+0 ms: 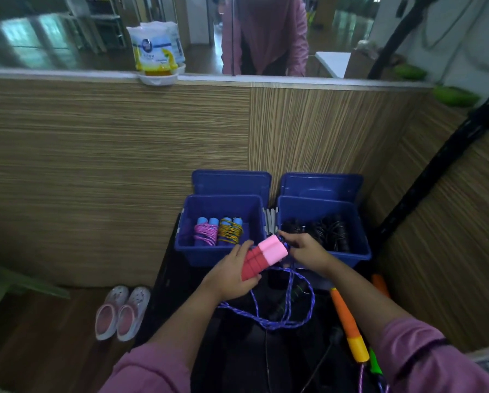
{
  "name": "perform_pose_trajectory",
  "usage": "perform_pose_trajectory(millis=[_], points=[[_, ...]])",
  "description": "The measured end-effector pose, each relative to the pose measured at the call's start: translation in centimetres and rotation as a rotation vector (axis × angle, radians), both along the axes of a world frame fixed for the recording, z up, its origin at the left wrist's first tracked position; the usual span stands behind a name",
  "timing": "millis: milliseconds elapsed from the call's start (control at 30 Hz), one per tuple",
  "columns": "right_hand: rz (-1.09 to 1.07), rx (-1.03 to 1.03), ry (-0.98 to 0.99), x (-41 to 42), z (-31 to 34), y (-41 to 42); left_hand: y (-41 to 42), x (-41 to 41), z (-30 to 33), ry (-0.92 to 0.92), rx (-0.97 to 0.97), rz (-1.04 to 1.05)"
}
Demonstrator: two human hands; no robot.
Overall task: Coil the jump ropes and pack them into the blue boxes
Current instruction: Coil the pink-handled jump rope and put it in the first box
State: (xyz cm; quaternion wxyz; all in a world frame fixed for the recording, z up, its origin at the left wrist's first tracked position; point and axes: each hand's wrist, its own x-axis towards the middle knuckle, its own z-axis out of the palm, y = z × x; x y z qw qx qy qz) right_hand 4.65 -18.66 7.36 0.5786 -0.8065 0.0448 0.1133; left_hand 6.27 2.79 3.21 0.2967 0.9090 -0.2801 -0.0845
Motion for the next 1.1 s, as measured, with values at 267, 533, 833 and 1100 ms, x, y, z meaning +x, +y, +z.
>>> perform_pose_trajectory(millis=[267, 533, 833, 1100], points=[[-0.151, 0.113, 0.043, 1.1, 0.4, -0.4, 0.5, 0.1, 1.3, -0.007, -0.012, -0.164], [-0.158, 0.064, -0.06, 2.1, 0.4, 2.0, 1.5, 2.2, 2.6, 0.065, -0.07, -0.039], [0.115, 0.023, 0.016, 1.7, -0.7, 8.9, 0.5, 4.2, 6.9, 0.406, -0.942, 0.494], [0.281, -0.077, 0.054, 1.1, -0.6, 9.2, 1.6, 4.3, 6.5, 0.55, -1.166, 0.603]])
